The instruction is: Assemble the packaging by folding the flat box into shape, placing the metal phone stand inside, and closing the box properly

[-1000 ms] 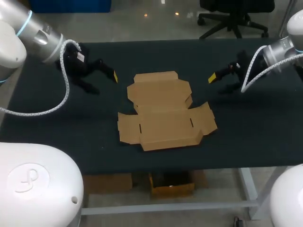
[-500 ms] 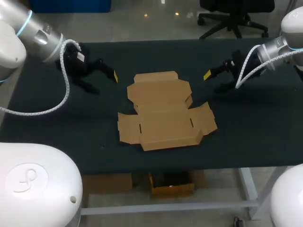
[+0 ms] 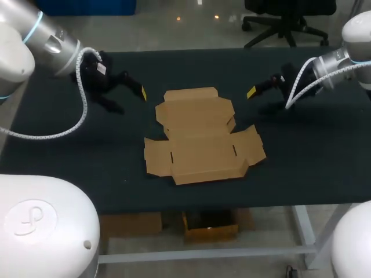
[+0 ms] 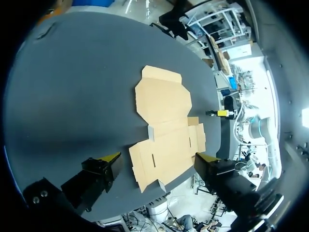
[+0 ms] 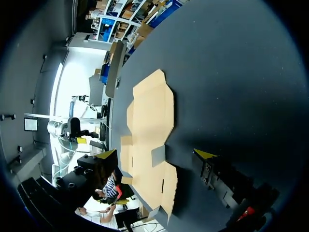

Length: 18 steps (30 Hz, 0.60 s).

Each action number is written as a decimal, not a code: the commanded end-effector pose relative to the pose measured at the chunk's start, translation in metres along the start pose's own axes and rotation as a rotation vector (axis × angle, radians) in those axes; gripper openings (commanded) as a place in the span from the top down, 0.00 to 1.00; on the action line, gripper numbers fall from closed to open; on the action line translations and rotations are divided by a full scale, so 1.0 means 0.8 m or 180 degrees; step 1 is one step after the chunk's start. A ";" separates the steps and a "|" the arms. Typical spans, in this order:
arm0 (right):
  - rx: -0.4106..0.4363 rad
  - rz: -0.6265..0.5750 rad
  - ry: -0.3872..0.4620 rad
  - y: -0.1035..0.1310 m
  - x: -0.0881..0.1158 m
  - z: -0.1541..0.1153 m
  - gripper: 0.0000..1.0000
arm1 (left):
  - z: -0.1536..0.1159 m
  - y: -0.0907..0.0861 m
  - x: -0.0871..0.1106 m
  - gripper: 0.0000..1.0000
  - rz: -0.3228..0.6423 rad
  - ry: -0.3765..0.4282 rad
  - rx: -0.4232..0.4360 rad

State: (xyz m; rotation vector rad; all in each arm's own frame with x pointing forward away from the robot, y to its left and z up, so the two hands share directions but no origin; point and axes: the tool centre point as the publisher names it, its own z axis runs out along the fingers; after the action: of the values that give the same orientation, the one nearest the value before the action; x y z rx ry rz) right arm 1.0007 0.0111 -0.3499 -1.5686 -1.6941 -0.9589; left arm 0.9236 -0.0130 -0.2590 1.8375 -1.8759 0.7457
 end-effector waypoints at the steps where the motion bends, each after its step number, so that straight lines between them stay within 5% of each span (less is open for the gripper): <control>1: 0.0057 0.0032 0.0016 0.021 -0.002 0.018 0.00 | -0.001 -0.006 0.002 0.00 -0.0011 -0.0030 -0.0032; 13: 0.0098 0.0122 -0.0087 0.045 -0.002 0.045 0.02 | -0.008 -0.011 -0.004 0.00 -0.0058 -0.0021 0.0002; 15: 0.0112 0.0152 -0.0110 0.046 -0.004 0.049 0.36 | -0.009 -0.011 -0.004 0.00 -0.0057 -0.0027 0.0009; 18: 0.0142 0.0151 -0.0103 0.048 -0.006 0.054 0.47 | -0.011 -0.012 -0.004 0.00 -0.0060 -0.0032 0.0014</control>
State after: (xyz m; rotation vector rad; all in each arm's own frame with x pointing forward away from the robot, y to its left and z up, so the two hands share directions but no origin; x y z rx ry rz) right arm 1.0338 0.0442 -0.3691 -1.6111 -1.6823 -0.8839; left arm 0.9330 -0.0056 -0.2557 1.8590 -1.8601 0.7438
